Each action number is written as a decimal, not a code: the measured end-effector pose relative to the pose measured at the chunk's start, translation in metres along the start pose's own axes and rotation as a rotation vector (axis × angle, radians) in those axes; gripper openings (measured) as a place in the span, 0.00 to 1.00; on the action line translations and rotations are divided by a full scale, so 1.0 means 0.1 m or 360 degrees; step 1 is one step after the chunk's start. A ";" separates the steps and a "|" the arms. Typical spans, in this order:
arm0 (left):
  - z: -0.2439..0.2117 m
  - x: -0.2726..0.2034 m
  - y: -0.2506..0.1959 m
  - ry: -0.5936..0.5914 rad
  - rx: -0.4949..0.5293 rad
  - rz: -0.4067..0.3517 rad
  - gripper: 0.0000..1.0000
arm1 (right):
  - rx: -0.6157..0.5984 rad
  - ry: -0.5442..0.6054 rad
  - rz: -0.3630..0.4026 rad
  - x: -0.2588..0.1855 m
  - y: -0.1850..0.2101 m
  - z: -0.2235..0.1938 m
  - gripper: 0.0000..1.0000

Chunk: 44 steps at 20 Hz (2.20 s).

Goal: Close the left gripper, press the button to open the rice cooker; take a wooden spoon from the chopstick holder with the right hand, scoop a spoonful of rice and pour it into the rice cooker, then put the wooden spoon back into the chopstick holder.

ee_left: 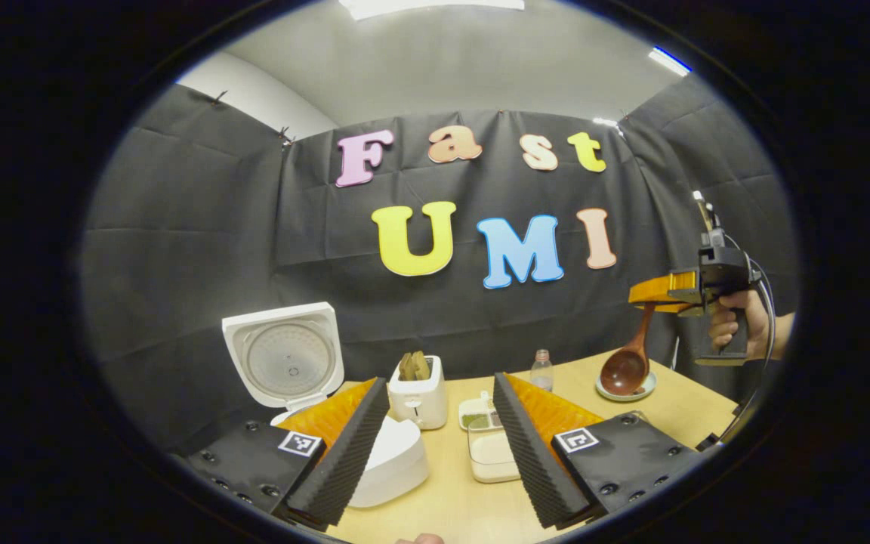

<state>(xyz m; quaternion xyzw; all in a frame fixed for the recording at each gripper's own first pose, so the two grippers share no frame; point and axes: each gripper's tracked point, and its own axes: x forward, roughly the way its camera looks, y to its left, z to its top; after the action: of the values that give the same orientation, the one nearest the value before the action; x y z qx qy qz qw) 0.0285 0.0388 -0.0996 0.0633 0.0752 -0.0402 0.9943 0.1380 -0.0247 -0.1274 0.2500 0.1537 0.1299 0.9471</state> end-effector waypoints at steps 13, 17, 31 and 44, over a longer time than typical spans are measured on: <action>0.04 -0.02 -0.12 0.0068 -0.0003 0.0061 0.94 | -0.0108 0.0157 -0.0398 -0.02 -1.03 -0.89 0.11; -0.01 -0.07 -0.16 0.0085 0.0003 0.0085 0.96 | -0.0141 0.0242 -0.0421 0.10 -1.10 -1.17 0.11; 0.00 0.01 0.00 0.0093 -0.0023 0.0135 0.94 | -0.0581 0.0251 -0.0522 0.09 -1.37 -1.26 0.53; 0.09 0.38 0.78 0.0108 -0.0192 0.0316 0.96 | -0.0782 -0.0159 -0.0396 -0.25 -0.01 -0.05 0.99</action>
<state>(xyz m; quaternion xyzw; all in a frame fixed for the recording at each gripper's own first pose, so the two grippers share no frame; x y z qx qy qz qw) 0.0742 0.1121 -0.0876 0.0119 0.1045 0.0652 0.9923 0.1138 -0.0318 -0.1264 -0.0017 0.1001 0.0334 0.9944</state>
